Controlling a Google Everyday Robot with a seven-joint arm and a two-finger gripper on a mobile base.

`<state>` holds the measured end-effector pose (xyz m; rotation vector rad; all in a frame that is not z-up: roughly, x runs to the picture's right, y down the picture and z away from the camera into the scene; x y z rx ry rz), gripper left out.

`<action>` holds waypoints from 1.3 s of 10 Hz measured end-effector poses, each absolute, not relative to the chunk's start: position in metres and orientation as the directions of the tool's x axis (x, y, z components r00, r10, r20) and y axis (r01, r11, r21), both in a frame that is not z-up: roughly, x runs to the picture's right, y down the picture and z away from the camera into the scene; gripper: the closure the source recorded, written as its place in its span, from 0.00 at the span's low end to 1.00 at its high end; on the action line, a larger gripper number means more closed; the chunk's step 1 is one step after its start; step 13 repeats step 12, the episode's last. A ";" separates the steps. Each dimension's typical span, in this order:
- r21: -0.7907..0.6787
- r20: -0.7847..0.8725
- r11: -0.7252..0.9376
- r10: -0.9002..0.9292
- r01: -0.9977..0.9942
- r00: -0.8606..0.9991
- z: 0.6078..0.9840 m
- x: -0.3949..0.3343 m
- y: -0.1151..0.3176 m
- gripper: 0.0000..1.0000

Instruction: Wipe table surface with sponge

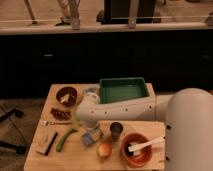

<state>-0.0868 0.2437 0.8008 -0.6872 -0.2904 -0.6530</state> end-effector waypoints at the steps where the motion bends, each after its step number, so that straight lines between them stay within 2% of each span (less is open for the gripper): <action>1: -0.486 0.457 0.587 -0.461 0.648 0.761 0.806 -0.101 0.239 1.00; 4: -0.460 0.490 0.586 -0.460 0.668 0.741 0.806 -0.118 0.234 1.00; 8: -0.434 0.547 0.563 -0.456 0.704 0.702 0.783 -0.125 0.258 1.00; 11: -0.454 0.547 0.538 -0.461 0.710 0.699 0.765 -0.092 0.290 1.00; 13: -0.464 0.539 0.531 -0.466 0.709 0.702 0.762 -0.078 0.296 1.00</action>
